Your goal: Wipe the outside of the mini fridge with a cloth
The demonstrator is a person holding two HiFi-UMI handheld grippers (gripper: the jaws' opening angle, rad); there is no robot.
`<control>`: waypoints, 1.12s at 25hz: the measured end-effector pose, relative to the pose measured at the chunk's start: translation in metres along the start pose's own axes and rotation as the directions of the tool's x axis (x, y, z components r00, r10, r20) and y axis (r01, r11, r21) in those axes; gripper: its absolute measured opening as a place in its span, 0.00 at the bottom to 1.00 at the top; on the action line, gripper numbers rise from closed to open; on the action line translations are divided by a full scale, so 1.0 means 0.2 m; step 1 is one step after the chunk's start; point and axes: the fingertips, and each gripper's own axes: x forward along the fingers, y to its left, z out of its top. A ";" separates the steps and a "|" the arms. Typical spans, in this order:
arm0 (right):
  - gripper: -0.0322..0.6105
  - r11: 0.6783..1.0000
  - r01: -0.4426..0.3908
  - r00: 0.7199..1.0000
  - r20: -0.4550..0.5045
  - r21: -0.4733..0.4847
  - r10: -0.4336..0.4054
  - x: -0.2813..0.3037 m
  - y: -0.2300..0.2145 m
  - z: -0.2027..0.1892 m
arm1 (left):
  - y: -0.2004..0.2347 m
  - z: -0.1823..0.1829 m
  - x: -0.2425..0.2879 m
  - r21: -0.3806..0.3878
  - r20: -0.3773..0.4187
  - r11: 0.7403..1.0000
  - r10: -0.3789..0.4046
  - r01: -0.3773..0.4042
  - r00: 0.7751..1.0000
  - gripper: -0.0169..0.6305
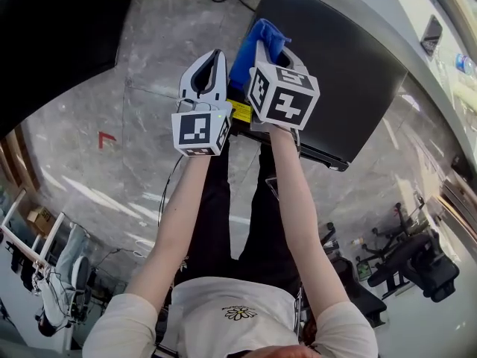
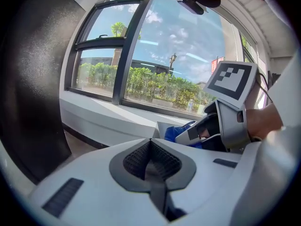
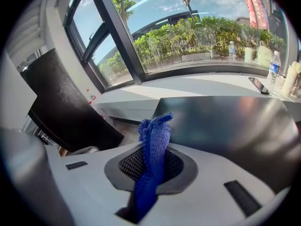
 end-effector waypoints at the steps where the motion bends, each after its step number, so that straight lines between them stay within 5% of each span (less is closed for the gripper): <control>1: 0.15 1.000 0.005 1.000 0.002 0.003 -0.005 -0.01 -0.03 0.00 | -0.03 0.00 0.01 0.004 -0.001 1.000 -0.010 0.010 1.000 0.03; 13: 0.15 0.996 0.072 0.996 0.038 0.054 -0.075 -0.22 -0.43 -0.07 | -0.44 -0.03 0.09 0.052 -0.017 0.993 -0.104 0.105 0.994 0.03; 28: 0.15 0.952 0.225 0.968 0.066 0.207 -0.243 -0.63 -1.24 -0.21 | -1.05 -0.14 0.14 0.097 -0.053 0.969 -0.224 0.228 0.973 0.03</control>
